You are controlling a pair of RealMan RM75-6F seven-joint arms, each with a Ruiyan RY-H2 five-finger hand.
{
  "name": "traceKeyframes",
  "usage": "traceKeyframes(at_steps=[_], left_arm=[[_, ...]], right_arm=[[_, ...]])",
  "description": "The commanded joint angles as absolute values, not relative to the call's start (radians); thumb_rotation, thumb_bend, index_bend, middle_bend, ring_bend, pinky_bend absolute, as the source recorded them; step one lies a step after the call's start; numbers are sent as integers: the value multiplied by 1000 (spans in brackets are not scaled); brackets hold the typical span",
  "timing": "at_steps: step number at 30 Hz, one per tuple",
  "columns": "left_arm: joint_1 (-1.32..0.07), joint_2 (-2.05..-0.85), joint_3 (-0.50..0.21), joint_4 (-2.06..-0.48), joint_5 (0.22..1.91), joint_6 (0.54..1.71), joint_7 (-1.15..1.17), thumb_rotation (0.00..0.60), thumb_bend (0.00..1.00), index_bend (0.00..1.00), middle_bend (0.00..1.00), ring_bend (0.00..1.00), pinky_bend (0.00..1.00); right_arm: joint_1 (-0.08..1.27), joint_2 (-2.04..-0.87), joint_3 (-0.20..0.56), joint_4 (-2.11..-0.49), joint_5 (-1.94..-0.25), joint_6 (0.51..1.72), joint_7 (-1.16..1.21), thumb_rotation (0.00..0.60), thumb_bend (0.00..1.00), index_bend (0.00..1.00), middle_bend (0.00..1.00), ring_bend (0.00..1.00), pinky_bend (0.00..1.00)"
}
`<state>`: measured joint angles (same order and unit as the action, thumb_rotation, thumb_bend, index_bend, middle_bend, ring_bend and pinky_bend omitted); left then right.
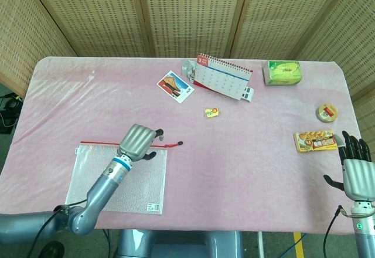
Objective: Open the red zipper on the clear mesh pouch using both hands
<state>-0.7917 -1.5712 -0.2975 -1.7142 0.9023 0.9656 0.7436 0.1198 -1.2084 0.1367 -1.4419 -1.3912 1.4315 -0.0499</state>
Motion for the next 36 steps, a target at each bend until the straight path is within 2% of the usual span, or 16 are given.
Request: traceKeyframes(at_steps=[1, 5, 18, 26, 36], left_arm=[[-876, -1666, -304, -1630, 784, 988, 815, 600, 266, 425, 993, 921, 1000], [-909, -1701, -301, -1578, 727, 992, 828, 600, 304, 418, 994, 921, 1000], [-983, -1796, -294, -1398, 612, 964, 800, 600, 304, 453, 994, 921, 1000], [-1026, -1871, -297, -1277, 568, 918, 767, 600, 305, 451, 994, 921, 1000], [-1050, -1911, -295, -1209, 571, 913, 742, 600, 307, 468, 994, 921, 1000]], right_arm=[[120, -1207, 138, -1441, -1385, 1427, -47, 600, 0, 29, 0, 0, 0], [121, -1204, 140, -1445, -1376, 1420, -45, 600, 0, 30, 0, 0, 0], [130, -1203, 142, -1441, -1367, 1402, -25, 600, 0, 35, 0, 0, 0], [135, -1207, 142, -1432, -1357, 1388, -27, 600, 0, 35, 0, 0, 0], [138, -1209, 141, -1424, -1347, 1378, -30, 600, 0, 35, 0, 0, 0]])
